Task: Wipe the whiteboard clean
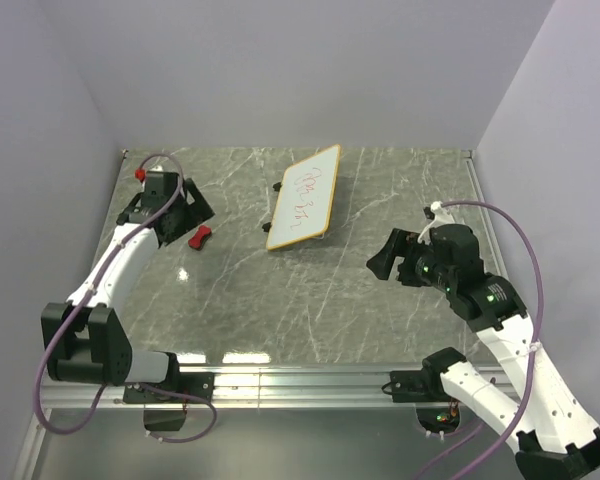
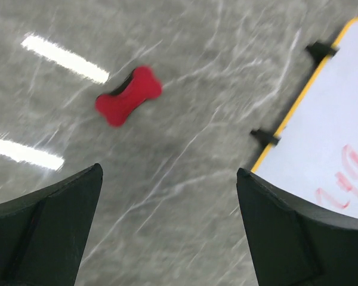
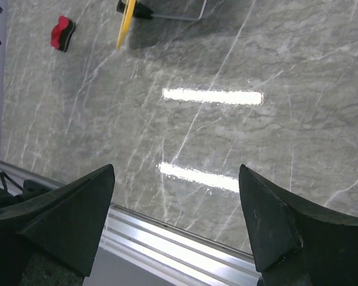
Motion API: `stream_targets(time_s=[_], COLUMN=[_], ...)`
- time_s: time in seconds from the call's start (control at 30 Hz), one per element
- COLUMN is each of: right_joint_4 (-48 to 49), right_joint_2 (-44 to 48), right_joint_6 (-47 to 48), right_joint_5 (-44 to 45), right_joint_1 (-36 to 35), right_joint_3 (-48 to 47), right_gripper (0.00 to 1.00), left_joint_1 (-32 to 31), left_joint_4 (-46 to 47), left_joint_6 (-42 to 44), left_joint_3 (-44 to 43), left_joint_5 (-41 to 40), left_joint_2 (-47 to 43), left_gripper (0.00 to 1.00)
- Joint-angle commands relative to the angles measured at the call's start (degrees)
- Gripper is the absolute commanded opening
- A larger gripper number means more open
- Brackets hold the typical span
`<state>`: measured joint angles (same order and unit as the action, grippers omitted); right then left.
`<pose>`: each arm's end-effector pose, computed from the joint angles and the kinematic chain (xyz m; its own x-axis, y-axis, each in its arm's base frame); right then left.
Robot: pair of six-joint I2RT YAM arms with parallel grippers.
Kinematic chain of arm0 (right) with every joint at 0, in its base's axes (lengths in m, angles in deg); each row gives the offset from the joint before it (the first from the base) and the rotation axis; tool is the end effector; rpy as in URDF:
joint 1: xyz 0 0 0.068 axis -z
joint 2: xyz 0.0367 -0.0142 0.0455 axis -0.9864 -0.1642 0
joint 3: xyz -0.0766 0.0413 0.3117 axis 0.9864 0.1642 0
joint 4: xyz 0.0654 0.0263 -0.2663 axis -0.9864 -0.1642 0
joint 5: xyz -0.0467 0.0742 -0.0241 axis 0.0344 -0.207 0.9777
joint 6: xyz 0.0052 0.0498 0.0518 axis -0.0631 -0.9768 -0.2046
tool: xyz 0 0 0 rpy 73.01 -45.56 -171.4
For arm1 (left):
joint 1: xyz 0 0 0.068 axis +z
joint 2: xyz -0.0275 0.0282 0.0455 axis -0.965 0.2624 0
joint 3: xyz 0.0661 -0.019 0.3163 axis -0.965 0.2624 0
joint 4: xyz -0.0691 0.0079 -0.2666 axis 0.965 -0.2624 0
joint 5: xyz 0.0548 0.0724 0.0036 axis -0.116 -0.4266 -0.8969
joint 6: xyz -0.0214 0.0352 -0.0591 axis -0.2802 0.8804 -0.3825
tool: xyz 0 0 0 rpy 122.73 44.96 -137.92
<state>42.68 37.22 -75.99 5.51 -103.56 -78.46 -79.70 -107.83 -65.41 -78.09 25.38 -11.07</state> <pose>0.1316 0.0643 0.3572 -0.6859 0.2489 -0.6838 -0.1639 0.8627 0.4784 0.3184 -0.0224 0.3152 -0.5625 -0.5836 -0.5856 -0.4231 0.8117 -0.4025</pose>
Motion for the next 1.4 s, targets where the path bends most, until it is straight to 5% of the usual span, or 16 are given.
stream_targets(time_s=[0.0, 0.2, 0.43, 0.93, 1.37], right_joint_4=[-0.4, -1.4, -1.3, -2.0, 0.0], right_joint_2=[1.6, -1.7, -3.4, -11.6, -17.4], right_joint_6=[1.1, 2.0, 1.6, 0.9, -0.6], right_joint_5=[-1.5, 0.0, -1.0, 2.3, 4.3], right_joint_1=[-0.2, -0.2, -0.1, -0.1, -0.1], right_joint_3=[0.5, -1.6, 0.0, -2.5, -4.4], right_gripper=[0.91, 0.91, 0.90, 0.90, 0.90], left_joint_1=[-0.2, -0.7, -1.6, -1.5, -1.3], left_joint_4=[-7.2, -9.0, -0.8, 3.5, 3.8], left_joint_6=[4.3, 9.8, 18.3, 27.8, 26.3], left_joint_3=[1.0, 2.5, 3.2, -10.0, -4.1], left_joint_5=[-1.9, -7.2, -7.6, -5.7, -4.4], left_joint_2=[-4.0, 2.5, 9.8, 28.9, 27.9], left_gripper=[1.00, 0.97, 0.95, 0.94, 0.70])
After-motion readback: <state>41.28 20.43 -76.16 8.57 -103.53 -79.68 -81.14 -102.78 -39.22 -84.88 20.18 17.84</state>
